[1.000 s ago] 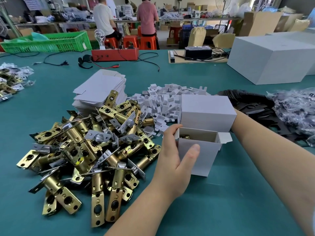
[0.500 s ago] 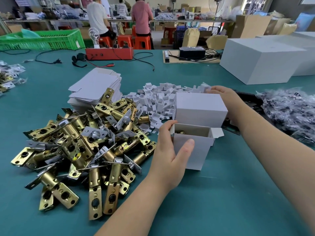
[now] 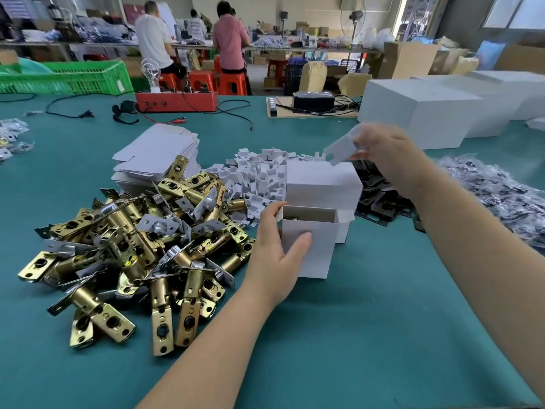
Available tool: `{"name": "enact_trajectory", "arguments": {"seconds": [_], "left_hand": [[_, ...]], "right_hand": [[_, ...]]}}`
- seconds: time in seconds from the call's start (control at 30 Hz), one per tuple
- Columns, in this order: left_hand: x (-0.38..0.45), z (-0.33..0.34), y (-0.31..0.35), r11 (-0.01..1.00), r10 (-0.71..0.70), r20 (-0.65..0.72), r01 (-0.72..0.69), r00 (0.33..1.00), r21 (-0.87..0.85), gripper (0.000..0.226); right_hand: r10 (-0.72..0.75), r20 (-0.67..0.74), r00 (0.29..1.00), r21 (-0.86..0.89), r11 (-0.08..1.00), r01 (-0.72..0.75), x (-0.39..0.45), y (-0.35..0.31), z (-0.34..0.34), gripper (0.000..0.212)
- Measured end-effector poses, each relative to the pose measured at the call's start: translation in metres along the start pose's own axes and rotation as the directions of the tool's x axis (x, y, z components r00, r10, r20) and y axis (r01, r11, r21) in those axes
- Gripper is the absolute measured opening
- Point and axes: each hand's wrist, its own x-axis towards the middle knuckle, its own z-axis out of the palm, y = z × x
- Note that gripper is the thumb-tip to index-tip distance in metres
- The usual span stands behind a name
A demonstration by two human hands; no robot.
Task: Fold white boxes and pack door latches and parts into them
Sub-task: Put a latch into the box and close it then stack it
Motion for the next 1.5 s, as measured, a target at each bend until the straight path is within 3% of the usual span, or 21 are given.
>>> {"name": "enact_trajectory", "arguments": {"seconds": [0.13, 0.33, 0.43, 0.57, 0.67, 0.73, 0.8, 0.87, 0.93, 1.0, 1.07, 1.13, 1.33, 1.5], "left_hand": [[-0.001, 0.0, 0.0, 1.0, 0.01, -0.002, -0.01, 1.0, 0.002, 0.045], [-0.003, -0.001, 0.0, 0.999, 0.028, -0.004, -0.028, 1.0, 0.015, 0.049], [-0.004, -0.001, 0.0, 0.998, 0.036, -0.01, -0.035, 0.999, 0.042, 0.054], [-0.006, -0.002, -0.003, 0.998, 0.034, -0.015, -0.033, 0.999, 0.049, 0.057], [-0.005, -0.002, -0.003, 0.998, 0.041, -0.025, -0.04, 0.999, 0.057, 0.055], [-0.004, -0.002, -0.005, 0.998, 0.043, -0.027, -0.042, 0.999, 0.043, 0.055], [-0.003, -0.002, -0.006, 0.998, 0.045, -0.023, -0.044, 0.999, 0.048, 0.056], [-0.002, -0.001, -0.006, 0.997, 0.048, -0.021, -0.046, 0.999, 0.062, 0.056], [-0.002, -0.001, -0.005, 0.998, 0.049, -0.024, -0.047, 0.999, 0.052, 0.053], [-0.001, -0.001, -0.005, 0.998, 0.045, -0.025, -0.044, 0.999, 0.039, 0.051], [-0.001, 0.0, -0.005, 0.999, 0.041, -0.027, -0.04, 0.999, 0.037, 0.051], [-0.001, 0.0, -0.005, 0.999, 0.042, -0.031, -0.041, 0.999, 0.027, 0.051], [-0.003, -0.001, -0.006, 0.999, 0.043, -0.019, -0.042, 0.999, 0.028, 0.051], [-0.002, 0.0, -0.005, 0.999, 0.032, -0.021, -0.032, 0.999, 0.017, 0.051]], "right_hand": [[0.019, 0.22, 0.975, -0.226, 0.974, 0.032, -0.026, -0.013, 0.01, 0.04], [0.029, 0.275, 0.961, -0.397, 0.914, 0.086, -0.045, -0.014, 0.023, 0.024], [-0.031, 0.301, 0.953, -0.554, 0.808, 0.201, -0.051, -0.011, 0.029, 0.021], [-0.141, 0.215, 0.966, -0.572, 0.784, 0.242, -0.057, -0.01, 0.033, 0.011], [-0.198, 0.136, 0.971, -0.556, 0.796, 0.24, -0.056, -0.003, 0.028, 0.015], [-0.289, -0.058, 0.955, -0.456, 0.859, 0.233, -0.06, 0.006, 0.024, 0.012], [-0.302, -0.344, 0.889, -0.35, 0.92, 0.177, -0.063, 0.024, 0.017, 0.01], [-0.151, -0.507, 0.849, -0.289, 0.957, -0.003, -0.062, 0.053, 0.008, 0.017], [0.07, -0.475, 0.877, -0.393, 0.875, -0.283, -0.06, 0.091, -0.001, 0.032], [0.267, -0.341, 0.901, -0.596, 0.68, -0.427, -0.06, 0.124, 0.0, 0.051], [0.299, -0.266, 0.917, -0.708, 0.585, -0.396, -0.059, 0.141, 0.008, 0.055], [0.235, -0.245, 0.941, -0.743, 0.578, -0.338, -0.052, 0.146, 0.013, 0.053], [0.21, -0.359, 0.91, -0.757, 0.505, -0.415, -0.04, 0.144, 0.015, 0.039], [0.198, -0.351, 0.915, -0.744, 0.535, -0.401, -0.044, 0.144, 0.01, 0.033]]}}
